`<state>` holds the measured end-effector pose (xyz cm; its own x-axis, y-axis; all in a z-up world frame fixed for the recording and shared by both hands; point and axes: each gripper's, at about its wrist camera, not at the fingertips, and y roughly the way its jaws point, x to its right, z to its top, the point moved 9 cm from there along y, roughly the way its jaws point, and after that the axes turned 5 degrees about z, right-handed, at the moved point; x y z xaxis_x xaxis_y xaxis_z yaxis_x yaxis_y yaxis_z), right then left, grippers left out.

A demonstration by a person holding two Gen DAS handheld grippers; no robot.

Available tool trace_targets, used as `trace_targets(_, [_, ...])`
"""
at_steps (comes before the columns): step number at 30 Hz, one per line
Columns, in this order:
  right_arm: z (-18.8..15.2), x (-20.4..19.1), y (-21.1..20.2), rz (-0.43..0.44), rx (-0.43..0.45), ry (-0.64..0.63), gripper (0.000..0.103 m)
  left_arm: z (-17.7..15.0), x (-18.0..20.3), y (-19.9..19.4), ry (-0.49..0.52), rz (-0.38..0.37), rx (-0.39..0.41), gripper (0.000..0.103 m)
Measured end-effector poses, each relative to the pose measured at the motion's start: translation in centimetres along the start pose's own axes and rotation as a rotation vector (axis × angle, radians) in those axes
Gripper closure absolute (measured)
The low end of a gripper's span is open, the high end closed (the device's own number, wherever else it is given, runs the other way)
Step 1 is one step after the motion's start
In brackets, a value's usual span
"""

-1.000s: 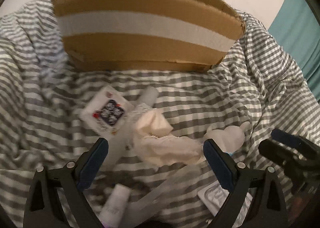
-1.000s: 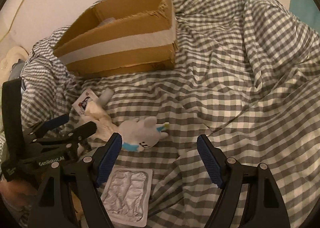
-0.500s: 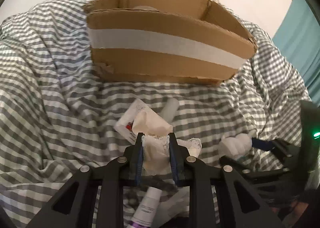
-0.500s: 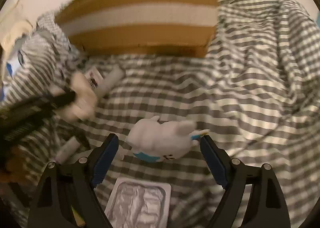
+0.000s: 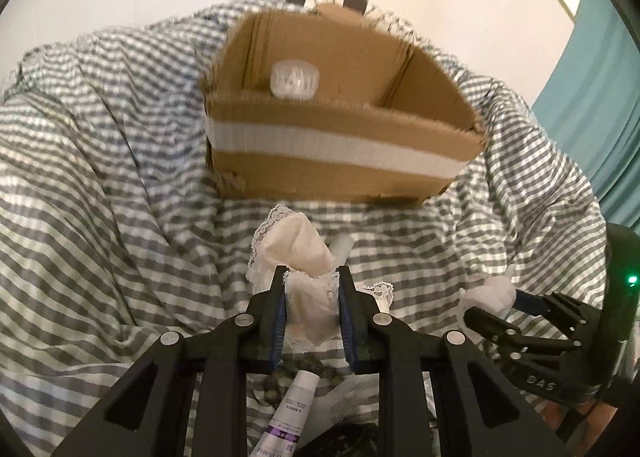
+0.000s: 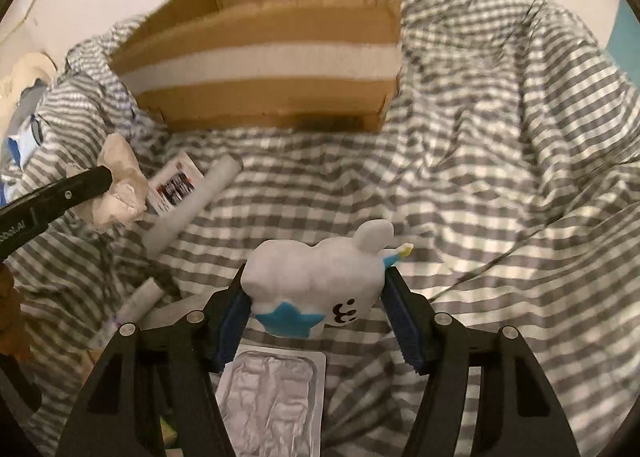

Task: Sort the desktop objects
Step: 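Drop the lace cloth and plush toy into the cardboard box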

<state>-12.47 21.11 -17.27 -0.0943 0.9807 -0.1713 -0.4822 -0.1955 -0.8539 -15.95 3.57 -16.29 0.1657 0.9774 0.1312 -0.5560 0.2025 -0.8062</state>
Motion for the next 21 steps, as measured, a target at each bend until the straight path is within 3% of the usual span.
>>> trace_targets(5, [3.1,-1.8,-3.8,0.038,0.083,-0.035,0.04,2.3,0.7,-2.7,0.03,-0.015,0.059,0.08])
trace_targets(12, [11.1,-4.0,-8.6,0.085,0.234,-0.097,0.04,8.6,2.0,-5.1,0.058,-0.047,0.146,0.08])
trace_targets(16, [16.4,-4.6,-9.1,0.097,0.291,-0.119,0.04,13.4,2.2,-4.4,0.09,-0.017,0.193,0.08])
trace_targets(21, [22.0,-4.0,-6.6,0.099,0.292,-0.11,0.04,18.3,2.3,-1.4,0.133,0.012,0.216,0.08])
